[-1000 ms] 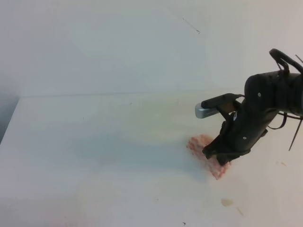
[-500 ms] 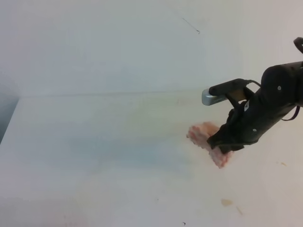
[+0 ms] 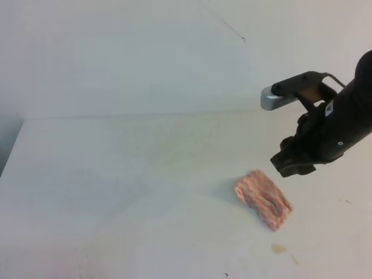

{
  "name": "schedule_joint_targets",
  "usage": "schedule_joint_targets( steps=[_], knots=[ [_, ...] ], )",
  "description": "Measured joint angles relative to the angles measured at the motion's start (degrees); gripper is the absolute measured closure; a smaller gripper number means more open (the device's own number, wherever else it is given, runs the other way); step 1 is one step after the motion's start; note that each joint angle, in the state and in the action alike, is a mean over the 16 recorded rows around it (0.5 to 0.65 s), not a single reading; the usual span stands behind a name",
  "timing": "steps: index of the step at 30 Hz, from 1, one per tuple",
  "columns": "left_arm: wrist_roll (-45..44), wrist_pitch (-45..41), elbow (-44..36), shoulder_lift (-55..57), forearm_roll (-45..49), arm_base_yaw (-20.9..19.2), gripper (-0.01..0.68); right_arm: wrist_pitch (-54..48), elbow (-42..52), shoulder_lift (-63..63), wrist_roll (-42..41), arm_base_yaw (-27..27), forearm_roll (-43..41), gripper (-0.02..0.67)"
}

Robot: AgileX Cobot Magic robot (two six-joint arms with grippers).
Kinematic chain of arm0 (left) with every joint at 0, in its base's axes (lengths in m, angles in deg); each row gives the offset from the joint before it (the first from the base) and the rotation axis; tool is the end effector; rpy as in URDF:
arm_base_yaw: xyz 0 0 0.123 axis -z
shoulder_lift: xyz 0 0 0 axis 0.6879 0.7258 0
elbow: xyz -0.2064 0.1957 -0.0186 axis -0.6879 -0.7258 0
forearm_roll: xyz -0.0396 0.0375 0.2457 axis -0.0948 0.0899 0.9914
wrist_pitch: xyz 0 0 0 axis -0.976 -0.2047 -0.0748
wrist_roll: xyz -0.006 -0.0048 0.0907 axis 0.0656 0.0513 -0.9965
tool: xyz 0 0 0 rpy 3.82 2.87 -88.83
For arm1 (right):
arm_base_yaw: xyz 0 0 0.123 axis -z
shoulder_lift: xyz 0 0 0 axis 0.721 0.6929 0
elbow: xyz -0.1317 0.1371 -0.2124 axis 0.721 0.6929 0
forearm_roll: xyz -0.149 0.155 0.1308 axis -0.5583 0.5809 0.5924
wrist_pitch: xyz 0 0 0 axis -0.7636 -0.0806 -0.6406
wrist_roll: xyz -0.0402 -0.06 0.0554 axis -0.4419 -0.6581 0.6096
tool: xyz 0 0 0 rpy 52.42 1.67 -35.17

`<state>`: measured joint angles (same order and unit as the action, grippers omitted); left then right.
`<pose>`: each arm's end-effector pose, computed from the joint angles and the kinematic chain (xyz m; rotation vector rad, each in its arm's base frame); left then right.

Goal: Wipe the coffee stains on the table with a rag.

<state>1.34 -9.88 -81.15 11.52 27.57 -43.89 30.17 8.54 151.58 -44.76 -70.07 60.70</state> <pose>0.0541 -0.0033 0.1838 -0.2797 1.7869 -0.2692 0.3197 0.1520 0.2697 -0.7078 2.5873 0.2398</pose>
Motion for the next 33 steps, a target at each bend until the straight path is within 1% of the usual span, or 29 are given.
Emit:
schedule_joint_targets(
  steps=[10, 14, 21, 33],
  knots=[
    [0.0, -0.1, 0.0, 0.0, 0.0, 0.0, 0.674, -4.2, 0.0, -16.5, -3.1, 0.0, 0.0, 0.58],
    [0.0, -0.1, 0.0, 0.0, 0.0, 0.0, 0.674, -5.7, 0.0, -22.5, -2.8, 0.0, 0.0, 0.631],
    [0.0, -0.2, 0.0, 0.0, 0.0, 0.0, 0.674, -8.4, 0.0, -28.4, -1.5, 0.0, 0.0, 0.65],
    [0.0, -0.4, -0.2, 0.0, 0.0, 0.0, 0.674, -10.2, 0.7, -30.3, -0.8, -0.1, -0.2, 0.651]
  ],
)
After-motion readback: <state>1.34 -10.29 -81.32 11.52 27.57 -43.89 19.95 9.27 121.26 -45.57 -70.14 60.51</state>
